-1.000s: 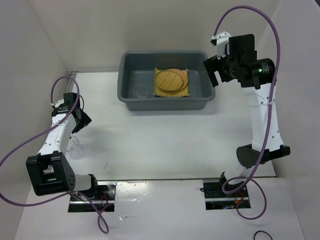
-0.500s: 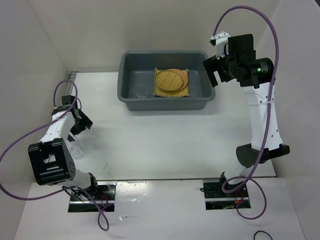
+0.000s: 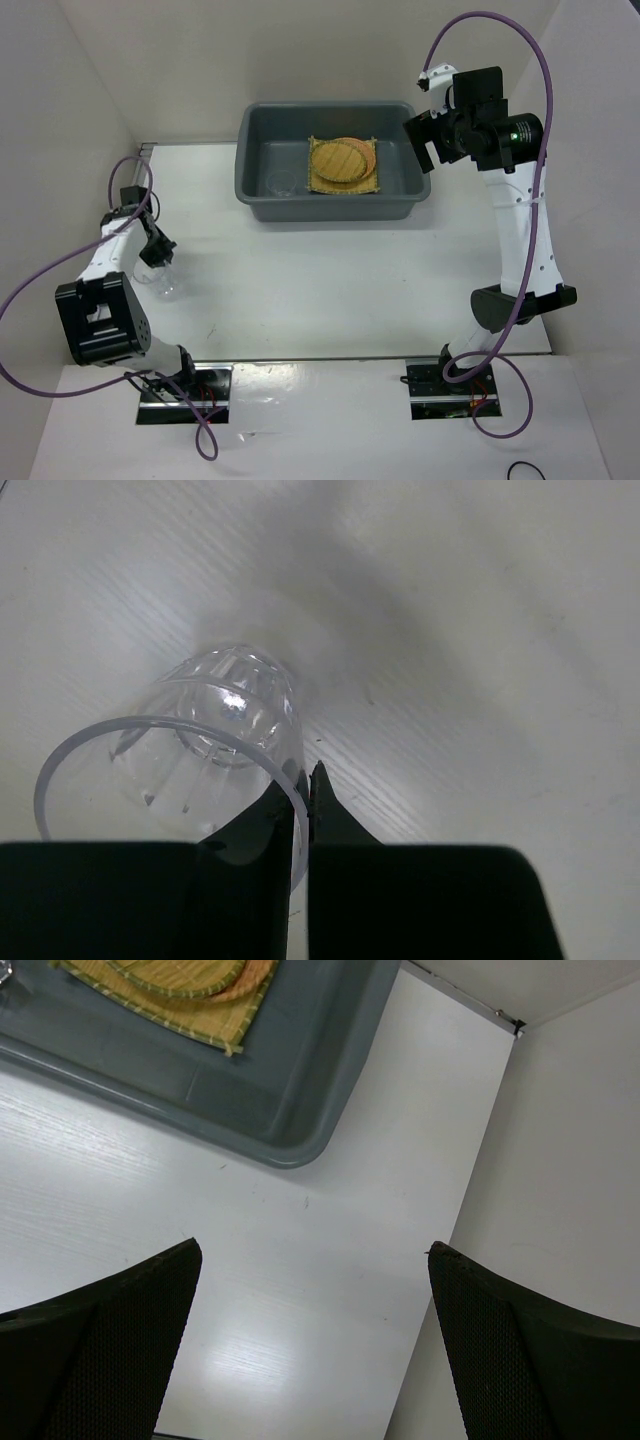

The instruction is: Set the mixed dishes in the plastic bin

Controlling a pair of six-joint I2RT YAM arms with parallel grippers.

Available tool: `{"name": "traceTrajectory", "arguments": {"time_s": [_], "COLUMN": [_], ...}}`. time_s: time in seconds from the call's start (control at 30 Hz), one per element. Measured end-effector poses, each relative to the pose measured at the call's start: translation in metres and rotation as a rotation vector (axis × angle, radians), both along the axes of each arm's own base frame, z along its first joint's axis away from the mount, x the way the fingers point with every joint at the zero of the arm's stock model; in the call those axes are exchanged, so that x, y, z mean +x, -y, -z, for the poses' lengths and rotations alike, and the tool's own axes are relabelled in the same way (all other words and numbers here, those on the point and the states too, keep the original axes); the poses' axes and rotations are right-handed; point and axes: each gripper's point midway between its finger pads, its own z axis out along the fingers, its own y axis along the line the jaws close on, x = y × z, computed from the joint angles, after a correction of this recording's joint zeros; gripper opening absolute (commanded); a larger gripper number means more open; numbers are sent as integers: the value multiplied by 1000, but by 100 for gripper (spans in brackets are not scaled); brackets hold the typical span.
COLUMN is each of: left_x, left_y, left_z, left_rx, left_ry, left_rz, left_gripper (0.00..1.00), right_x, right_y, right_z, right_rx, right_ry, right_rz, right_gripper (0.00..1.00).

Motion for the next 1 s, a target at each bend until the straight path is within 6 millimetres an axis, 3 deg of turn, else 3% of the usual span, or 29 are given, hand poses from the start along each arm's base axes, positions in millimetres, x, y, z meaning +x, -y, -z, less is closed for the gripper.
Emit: {"name": "traceTrajectory", "arguments": {"time_s": [0.1,0.17,0.27,0.3,0.43,0.53,0.57,0.67,0.73,0.87,1.0], "left_x": [25,52,102,110,127,170,188,237,270,320,323], "left_y": [3,4,9,13,48,82,94,137,165,215,245], "left_z": [-38,-86,-182,-209,-304,-371,-383,-374,-347,-276,-176], "left_rx": [-23,-32,-43,-55,-133,-126,-112,-87,-80,-72,-82], "left_ry": [118,253,589,695,973,1079,1107,1049,981,871,628], "left_rz": [14,21,36,42,133,306,359,498,556,631,654], "left_gripper": [0,0,0,0,0,0,0,0,0,0,0], "right_x": [1,2,3,3,2,0,-2,-7,-11,-19,-21], "right_y": [-1,-2,-3,-3,-5,-5,-5,-4,-2,2,3], "right_z": [-3,-7,-12,-14,-16,-18,-20,-27,-32,-40,-43], "right_rx": [3,9,16,17,26,30,32,37,38,37,36], "right_ry": [7,20,37,40,45,52,58,76,90,115,125], "right_rz": [-2,-5,-8,-10,-20,-22,-23,-24,-21,-17,-14], "right_gripper": [98,98,98,98,98,98,98,98,98,98,98]}}
